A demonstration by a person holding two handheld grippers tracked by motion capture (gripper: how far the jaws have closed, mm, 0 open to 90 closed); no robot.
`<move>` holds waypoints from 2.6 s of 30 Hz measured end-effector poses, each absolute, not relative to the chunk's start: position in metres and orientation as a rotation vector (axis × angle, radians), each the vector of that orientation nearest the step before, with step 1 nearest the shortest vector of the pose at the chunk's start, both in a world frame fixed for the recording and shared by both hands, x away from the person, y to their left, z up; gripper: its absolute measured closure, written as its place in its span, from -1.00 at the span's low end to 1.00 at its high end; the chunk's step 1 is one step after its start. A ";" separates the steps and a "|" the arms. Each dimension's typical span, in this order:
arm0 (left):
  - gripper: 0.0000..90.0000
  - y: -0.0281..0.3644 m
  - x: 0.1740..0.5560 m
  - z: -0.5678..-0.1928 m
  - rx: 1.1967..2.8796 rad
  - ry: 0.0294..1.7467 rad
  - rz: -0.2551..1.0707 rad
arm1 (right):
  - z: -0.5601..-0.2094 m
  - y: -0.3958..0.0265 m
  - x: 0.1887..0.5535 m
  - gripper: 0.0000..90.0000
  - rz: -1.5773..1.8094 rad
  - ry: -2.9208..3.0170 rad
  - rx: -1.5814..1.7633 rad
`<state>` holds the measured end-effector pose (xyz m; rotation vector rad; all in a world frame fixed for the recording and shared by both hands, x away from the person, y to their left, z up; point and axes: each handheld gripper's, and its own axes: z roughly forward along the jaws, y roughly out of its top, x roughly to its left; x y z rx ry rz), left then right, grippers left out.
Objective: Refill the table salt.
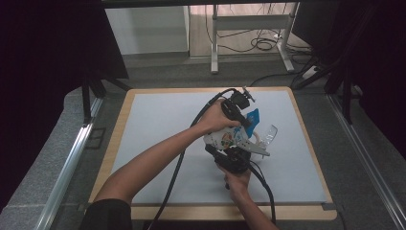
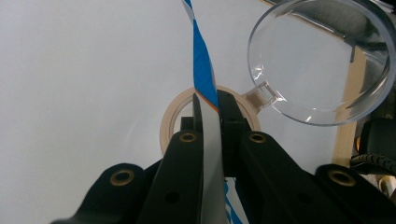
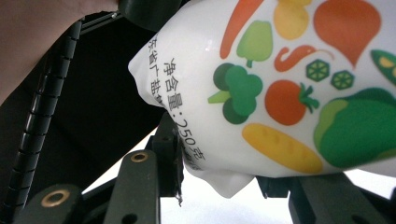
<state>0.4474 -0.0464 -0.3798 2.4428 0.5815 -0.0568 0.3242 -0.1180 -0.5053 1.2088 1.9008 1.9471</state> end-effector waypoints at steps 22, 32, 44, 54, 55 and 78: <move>0.99 -0.046 0.447 -0.381 2.444 0.578 -0.056 | -0.506 -0.115 0.323 0.31 1.942 1.883 1.232; 0.99 -0.045 0.447 -0.381 2.444 0.579 -0.056 | -0.505 -0.114 0.322 0.31 1.912 1.884 1.231; 0.99 -0.048 0.448 -0.382 2.457 0.576 -0.055 | -0.504 -0.112 0.324 0.31 1.934 1.841 1.289; 0.99 -0.049 0.448 -0.383 2.453 0.574 -0.060 | -0.504 -0.112 0.324 0.31 1.933 1.838 1.297; 0.99 -0.048 0.448 -0.383 2.453 0.573 -0.060 | -0.504 -0.112 0.323 0.31 1.930 1.838 1.297; 0.99 -0.047 0.449 -0.384 2.461 0.568 -0.062 | -0.505 -0.110 0.324 0.32 1.919 1.845 1.292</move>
